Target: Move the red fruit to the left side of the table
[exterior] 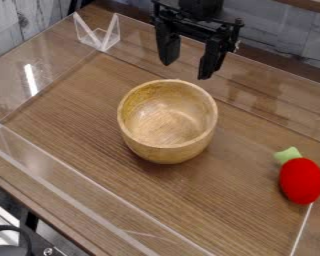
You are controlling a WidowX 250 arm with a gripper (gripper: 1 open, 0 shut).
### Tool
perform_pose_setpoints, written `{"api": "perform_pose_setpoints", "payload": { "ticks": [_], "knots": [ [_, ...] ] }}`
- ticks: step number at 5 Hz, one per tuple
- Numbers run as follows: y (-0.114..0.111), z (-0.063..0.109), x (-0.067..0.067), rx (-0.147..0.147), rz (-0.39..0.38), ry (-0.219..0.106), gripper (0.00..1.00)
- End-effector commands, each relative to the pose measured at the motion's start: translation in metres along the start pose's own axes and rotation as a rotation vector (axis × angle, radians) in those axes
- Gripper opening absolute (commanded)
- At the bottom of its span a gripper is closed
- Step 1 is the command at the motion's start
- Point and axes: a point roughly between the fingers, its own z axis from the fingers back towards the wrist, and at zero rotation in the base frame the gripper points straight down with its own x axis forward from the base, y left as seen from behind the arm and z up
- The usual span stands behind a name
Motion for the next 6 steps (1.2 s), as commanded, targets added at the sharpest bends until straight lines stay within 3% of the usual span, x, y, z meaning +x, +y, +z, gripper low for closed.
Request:
{"api": "perform_pose_setpoints", "payload": {
  "ticks": [1, 3, 5, 6],
  "knots": [
    [-0.004, -0.010, -0.002, -0.007, -0.003, 0.025, 1.00],
    [-0.072, -0.022, -0.006, -0.055, 0.074, -0.005, 1.00],
    [-0.137, -0.026, 0.005, -0.137, 0.107, -0.056, 1.00],
    [-0.149, -0.029, 0.008, -0.174, 0.156, -0.082, 1.00]
  ]
}}
